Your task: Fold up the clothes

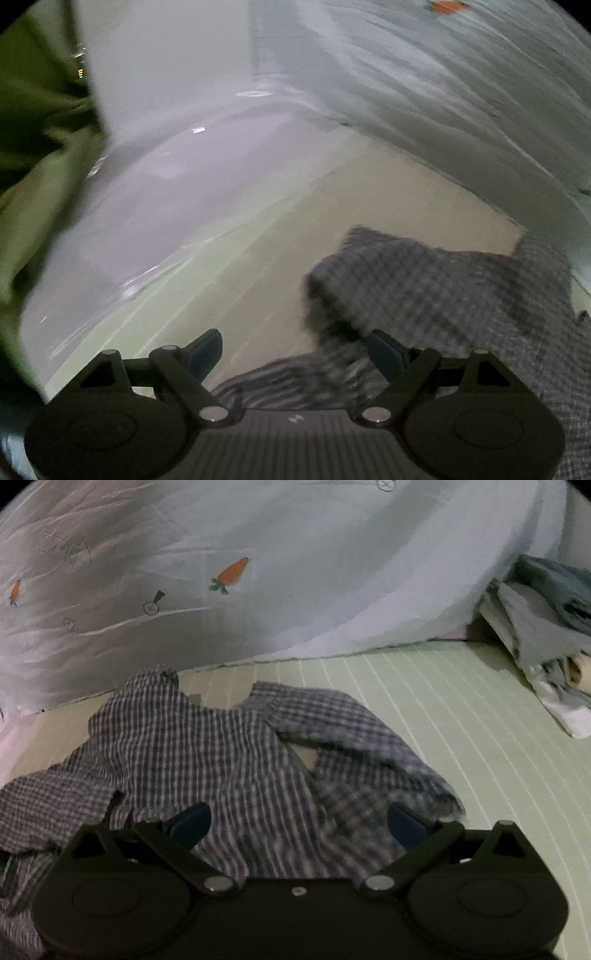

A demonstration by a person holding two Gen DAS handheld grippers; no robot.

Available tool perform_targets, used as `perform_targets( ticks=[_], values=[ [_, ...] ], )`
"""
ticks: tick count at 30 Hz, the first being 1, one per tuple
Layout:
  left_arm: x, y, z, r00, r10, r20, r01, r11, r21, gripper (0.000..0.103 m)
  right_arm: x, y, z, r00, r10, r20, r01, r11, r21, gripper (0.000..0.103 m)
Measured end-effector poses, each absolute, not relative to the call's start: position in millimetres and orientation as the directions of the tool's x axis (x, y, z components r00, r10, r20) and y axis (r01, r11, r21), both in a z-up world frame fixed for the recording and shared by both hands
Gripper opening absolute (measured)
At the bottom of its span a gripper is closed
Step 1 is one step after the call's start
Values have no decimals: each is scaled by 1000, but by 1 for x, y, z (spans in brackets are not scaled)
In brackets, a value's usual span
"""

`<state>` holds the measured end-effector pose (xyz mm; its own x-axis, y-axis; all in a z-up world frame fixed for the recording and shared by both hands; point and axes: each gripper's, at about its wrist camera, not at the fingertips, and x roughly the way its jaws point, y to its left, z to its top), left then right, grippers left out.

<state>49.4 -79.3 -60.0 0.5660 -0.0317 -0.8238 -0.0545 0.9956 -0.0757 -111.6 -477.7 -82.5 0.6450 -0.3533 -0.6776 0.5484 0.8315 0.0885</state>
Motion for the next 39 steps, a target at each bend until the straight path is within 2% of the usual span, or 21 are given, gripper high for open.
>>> perform_targets(
  ticks=[4,8,12,15,17,20,21,22,23,24,25,27,29,33,35,36,37,39],
  values=[
    [82,-116,-64,570,-97,-816,66,995,-72,86,-78,-486,-81,666,-332,-668,521,848,97,103],
    [121,-154,-68,552,-201,-809,175,977,-123,87,-29,-503,-82,671,-305,-676,507,853,119,103],
    [152,-205,-74,535,-306,-788,330,934,-138,88,23,-512,-82,711,-220,-668,437,883,173,102],
    [170,-243,-85,494,-384,-780,448,881,-150,88,61,-508,-85,742,-105,-662,329,918,222,99],
    [179,-265,-95,453,-425,-784,504,847,-168,88,85,-505,-93,746,-23,-665,265,927,265,97],
    [191,-293,-112,388,-457,-800,559,807,-190,84,117,-501,-113,712,52,-701,214,934,286,83],
    [195,-300,-118,365,-460,-810,571,797,-195,81,127,-500,-120,692,66,-719,208,936,286,74],
    [198,-307,-125,344,-458,-820,580,790,-198,69,134,-500,-127,671,81,-737,204,935,289,63],
    [200,-311,-131,328,-450,-831,579,791,-200,50,140,-500,-134,650,99,-754,201,934,296,58],
    [203,-313,-136,320,-437,-841,569,798,-198,39,145,-501,-139,633,118,-765,198,931,308,42],
    [206,-316,-142,316,-424,-849,558,806,-196,16,147,-503,-142,631,141,-763,188,926,327,28],
    [213,-318,-144,308,-451,-838,542,806,-235,8,150,-506,-141,645,176,-743,154,923,353,12],
    [220,-322,-135,330,-478,-814,529,808,-260,6,157,-507,-131,668,145,-730,127,944,305,11],
    [239,-352,-108,429,-477,-767,526,822,-218,8,189,-523,-104,728,51,-684,153,960,234,10],
    [248,-367,-100,476,-448,-756,504,844,-183,21,206,-531,-93,747,-9,-665,186,963,195,15],
    [250,-373,-101,496,-411,-765,483,863,-150,23,211,-533,-92,738,-44,-673,207,964,165,35],
    [249,-374,-100,505,-392,-769,471,872,-136,29,215,-533,-92,721,-78,-688,232,963,134,50],
    [240,-367,-99,503,-389,-771,463,875,-139,42,215,-535,-91,694,-139,-706,280,956,87,50]
  ],
)
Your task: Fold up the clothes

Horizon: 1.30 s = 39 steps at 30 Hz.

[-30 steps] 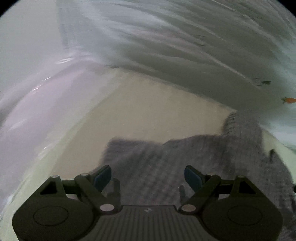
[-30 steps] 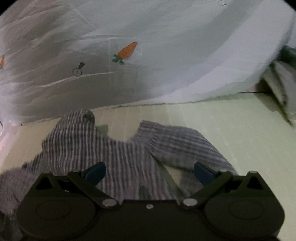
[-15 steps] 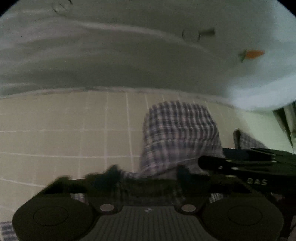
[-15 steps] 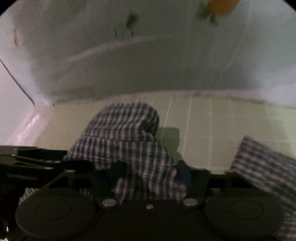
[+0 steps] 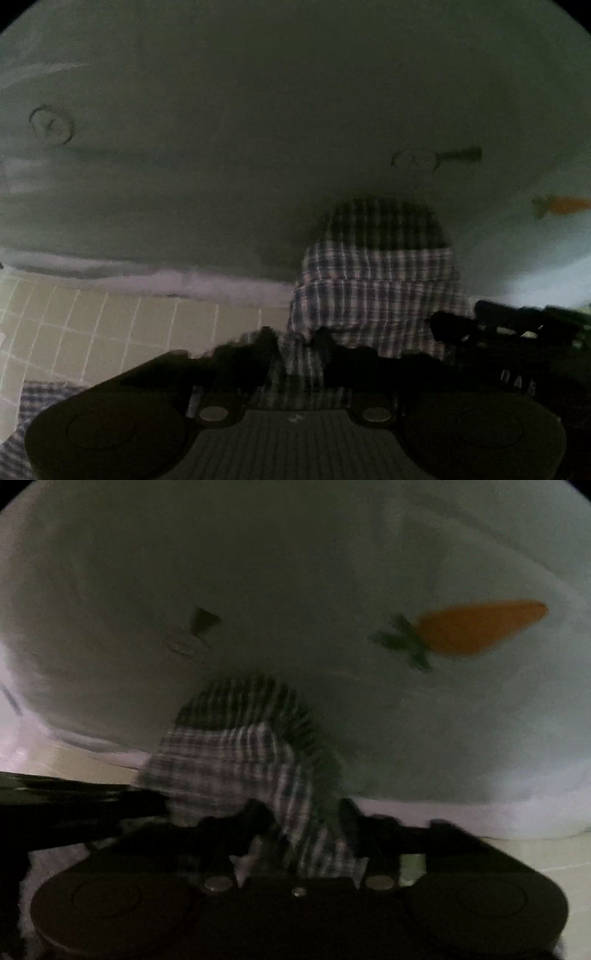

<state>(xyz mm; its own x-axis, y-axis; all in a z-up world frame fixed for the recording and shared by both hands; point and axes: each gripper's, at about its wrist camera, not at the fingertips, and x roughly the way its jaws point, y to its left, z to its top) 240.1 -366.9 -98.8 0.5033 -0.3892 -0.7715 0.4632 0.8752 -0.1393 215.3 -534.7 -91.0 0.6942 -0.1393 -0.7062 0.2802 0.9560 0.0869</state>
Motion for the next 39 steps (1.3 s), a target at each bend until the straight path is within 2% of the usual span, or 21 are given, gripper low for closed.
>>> perform_targets(
  ticks=[2,3,6,10,16,21,29,34,39],
  values=[
    [221,-349,-95,516,-395,-760,452,879,-149,66,194,-535,-89,701,-161,-695,314,945,98,66],
    [207,-336,-94,531,-384,-756,442,886,-140,68,179,-535,-89,702,-173,-691,331,938,102,74],
    [173,-302,-95,554,-316,-770,400,912,-87,70,124,-532,-92,677,-226,-701,406,909,98,76],
    [127,-257,-104,556,-210,-805,350,937,-3,71,35,-524,-99,636,-293,-714,512,852,106,84],
    [66,-169,-100,525,-137,-840,235,972,-11,74,-74,-496,-105,577,-361,-733,572,819,47,93],
    [5,-99,-100,504,-43,-863,112,994,16,74,-148,-479,-122,546,-341,-765,623,776,100,94],
    [-60,-13,-100,462,83,-883,-70,996,57,74,-197,-452,-139,495,-282,-822,625,773,111,93],
    [-82,9,-104,440,105,-892,-89,993,73,74,-224,-442,-148,452,-289,-844,652,752,92,92],
    [-93,22,-110,416,79,-906,-119,992,32,74,-242,-441,-151,439,-284,-852,685,719,114,89]
  ],
)
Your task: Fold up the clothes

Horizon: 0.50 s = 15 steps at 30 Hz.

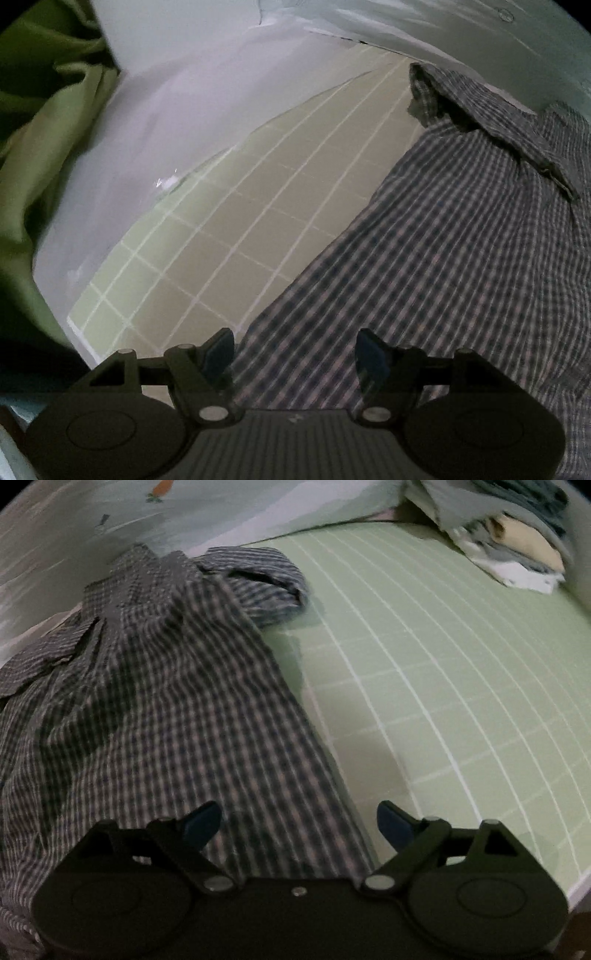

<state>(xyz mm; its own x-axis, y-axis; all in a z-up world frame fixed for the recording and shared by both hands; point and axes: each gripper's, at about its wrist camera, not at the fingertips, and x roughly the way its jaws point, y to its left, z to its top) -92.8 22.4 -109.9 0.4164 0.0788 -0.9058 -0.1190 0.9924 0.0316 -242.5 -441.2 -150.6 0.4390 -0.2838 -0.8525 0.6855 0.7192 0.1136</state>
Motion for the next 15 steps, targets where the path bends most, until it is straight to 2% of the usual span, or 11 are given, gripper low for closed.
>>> perform_targets(
  ticks=[2,4,5,6,7,8,9,10,13,15],
  values=[
    [-96,26,-110,412,62,-909,-122,992,12,74,-248,-440,-150,442,-282,-852,691,713,122,87],
    [-99,27,-110,413,50,-909,-118,993,1,69,-250,-438,-149,445,-283,-850,691,712,125,79],
    [-100,28,-110,414,45,-909,-116,993,-4,63,-251,-437,-148,449,-284,-847,688,715,125,75],
    [-102,28,-110,414,40,-909,-113,994,-8,58,-252,-435,-147,452,-286,-845,682,722,120,65],
    [-103,29,-110,411,35,-911,-112,994,-13,43,-252,-434,-146,453,-289,-843,674,730,112,59],
    [-104,29,-112,404,34,-914,-113,993,-14,24,-252,-432,-145,455,-290,-842,662,743,102,44],
    [-105,29,-112,403,37,-915,-112,994,-9,17,-252,-431,-144,455,-291,-842,646,758,88,24],
    [-106,29,-112,406,43,-913,-108,994,-1,3,-252,-430,-143,456,-284,-843,633,770,82,2],
    [-111,32,-107,419,34,-907,-104,995,-11,0,-259,-434,-137,484,-261,-835,629,767,125,1],
    [-118,42,-86,452,26,-891,-126,991,-35,0,-273,-436,-114,514,-286,-809,651,744,151,1]
  ],
)
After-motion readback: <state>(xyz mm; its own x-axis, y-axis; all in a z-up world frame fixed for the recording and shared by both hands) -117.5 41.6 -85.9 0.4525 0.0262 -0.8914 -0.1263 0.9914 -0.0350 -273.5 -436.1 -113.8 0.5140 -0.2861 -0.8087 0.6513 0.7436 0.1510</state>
